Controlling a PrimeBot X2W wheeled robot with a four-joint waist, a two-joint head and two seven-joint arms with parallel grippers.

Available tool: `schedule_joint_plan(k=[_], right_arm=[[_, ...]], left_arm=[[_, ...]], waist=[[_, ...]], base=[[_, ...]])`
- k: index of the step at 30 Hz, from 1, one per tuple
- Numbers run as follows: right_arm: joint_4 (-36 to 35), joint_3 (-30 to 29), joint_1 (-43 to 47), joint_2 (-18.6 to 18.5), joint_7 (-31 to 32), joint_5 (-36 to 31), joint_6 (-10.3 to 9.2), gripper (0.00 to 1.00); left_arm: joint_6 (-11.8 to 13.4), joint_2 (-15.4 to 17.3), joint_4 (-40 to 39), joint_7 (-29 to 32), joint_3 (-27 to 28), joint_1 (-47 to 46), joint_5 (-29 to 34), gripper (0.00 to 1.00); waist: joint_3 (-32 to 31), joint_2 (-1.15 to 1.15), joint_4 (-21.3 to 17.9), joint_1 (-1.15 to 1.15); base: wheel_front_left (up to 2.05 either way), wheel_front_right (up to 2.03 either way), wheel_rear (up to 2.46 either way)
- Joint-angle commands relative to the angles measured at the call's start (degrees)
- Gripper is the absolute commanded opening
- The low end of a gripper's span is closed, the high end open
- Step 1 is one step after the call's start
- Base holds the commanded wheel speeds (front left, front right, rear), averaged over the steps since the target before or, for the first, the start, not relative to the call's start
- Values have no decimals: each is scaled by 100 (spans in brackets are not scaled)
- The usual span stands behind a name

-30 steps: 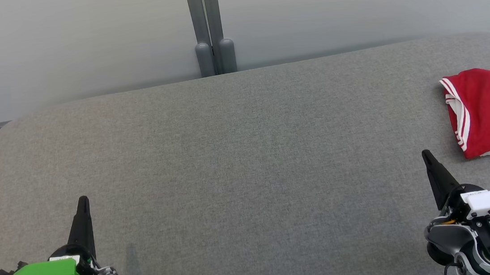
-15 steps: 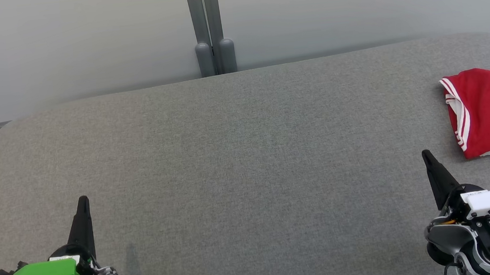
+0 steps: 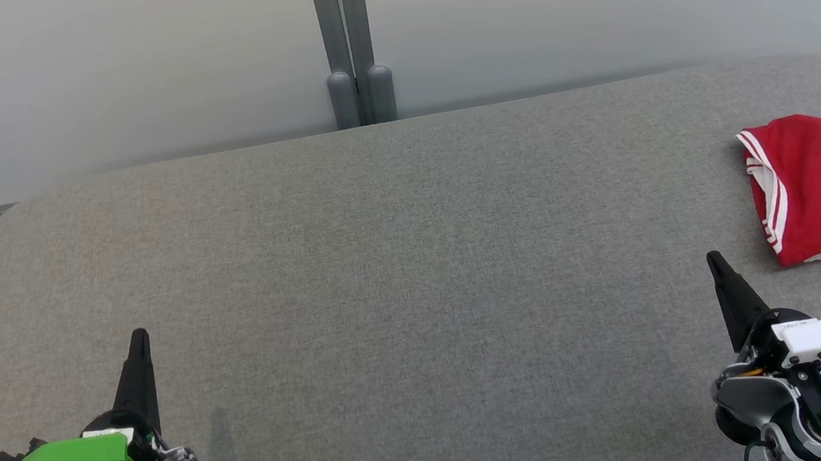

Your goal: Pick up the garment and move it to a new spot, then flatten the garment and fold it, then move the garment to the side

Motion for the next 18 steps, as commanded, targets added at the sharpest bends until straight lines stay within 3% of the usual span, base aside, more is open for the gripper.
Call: schedule_joint_plan(k=[1,18], right_arm=[[10,6,-32,-5,20,39,2,0],[10,7,-32,-5,19,39,2,0]], left_arm=[[-30,40,-12,26,16,-72,-3,0],[-30,40,-12,26,16,-72,-3,0]], waist=[[0,0,0,0],[0,0,0,0]], base=[[0,0,0],[0,0,0]])
